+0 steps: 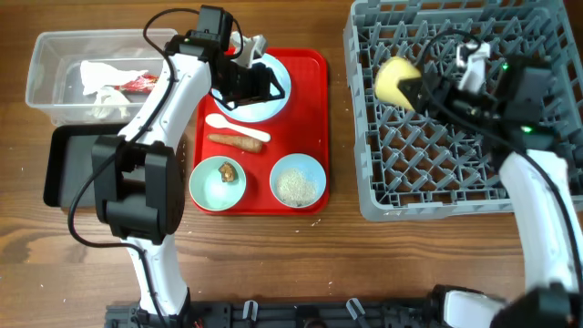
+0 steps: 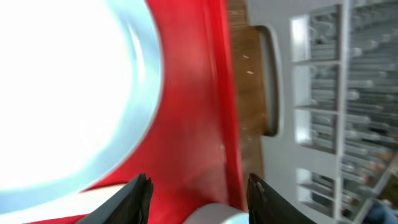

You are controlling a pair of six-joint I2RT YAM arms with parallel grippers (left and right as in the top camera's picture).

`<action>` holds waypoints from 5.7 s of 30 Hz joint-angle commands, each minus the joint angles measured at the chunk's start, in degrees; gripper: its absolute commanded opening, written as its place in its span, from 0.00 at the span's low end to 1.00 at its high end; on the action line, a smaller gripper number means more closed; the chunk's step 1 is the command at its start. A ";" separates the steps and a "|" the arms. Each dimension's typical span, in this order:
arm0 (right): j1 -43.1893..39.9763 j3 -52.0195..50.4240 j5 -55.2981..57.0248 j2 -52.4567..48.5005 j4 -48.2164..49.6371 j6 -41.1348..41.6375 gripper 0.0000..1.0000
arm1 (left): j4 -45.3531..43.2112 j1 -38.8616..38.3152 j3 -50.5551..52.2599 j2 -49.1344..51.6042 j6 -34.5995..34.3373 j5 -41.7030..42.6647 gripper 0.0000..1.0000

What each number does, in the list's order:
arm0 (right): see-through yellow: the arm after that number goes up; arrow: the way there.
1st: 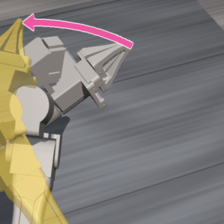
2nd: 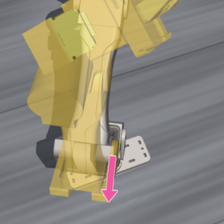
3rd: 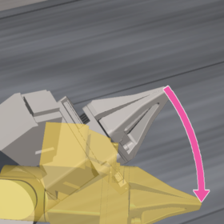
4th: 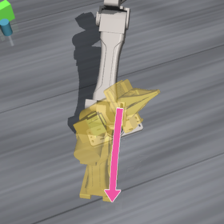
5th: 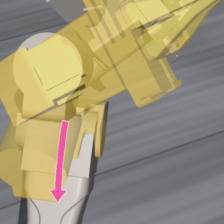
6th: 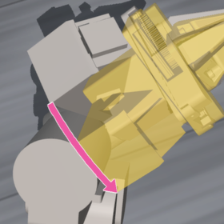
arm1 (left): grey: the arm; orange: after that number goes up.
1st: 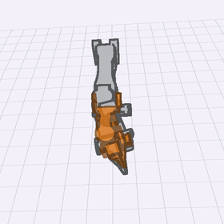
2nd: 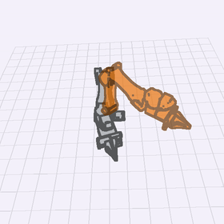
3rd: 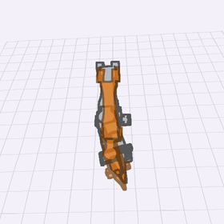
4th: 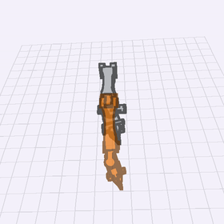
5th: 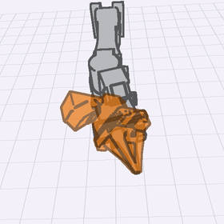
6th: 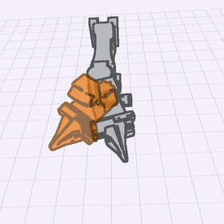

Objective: Sort waste into correct bins and load items into the dishwasher rack
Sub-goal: 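Place the yellow cup into the dishwasher rack with the right gripper, then grasp the rice bowl rim with the left gripper, then tip the rice out of the bowl onto the black tray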

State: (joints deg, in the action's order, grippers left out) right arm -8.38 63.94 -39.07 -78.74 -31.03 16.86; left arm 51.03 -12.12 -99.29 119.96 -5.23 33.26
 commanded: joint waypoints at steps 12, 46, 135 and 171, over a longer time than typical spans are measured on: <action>14.71 8.04 30.49 -3.74 -41.05 -7.82 0.28 | 0.00 -0.31 -0.70 -1.90 0.26 -10.43 0.52; 17.62 24.28 21.84 -13.53 -36.06 -12.41 0.78 | 17.92 -7.93 4.87 -15.17 -0.50 -14.23 0.65; 9.27 24.28 23.10 -13.53 -29.59 -9.25 0.79 | 11.80 35.15 20.02 -26.73 6.78 2.62 0.04; 9.27 24.28 23.12 -13.57 -29.40 -9.20 1.00 | -6.69 59.17 32.59 -20.63 -5.77 57.09 0.04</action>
State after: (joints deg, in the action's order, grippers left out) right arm 0.86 87.39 -15.84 -93.62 -60.55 7.64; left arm 44.49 46.59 -67.11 98.96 -8.82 88.05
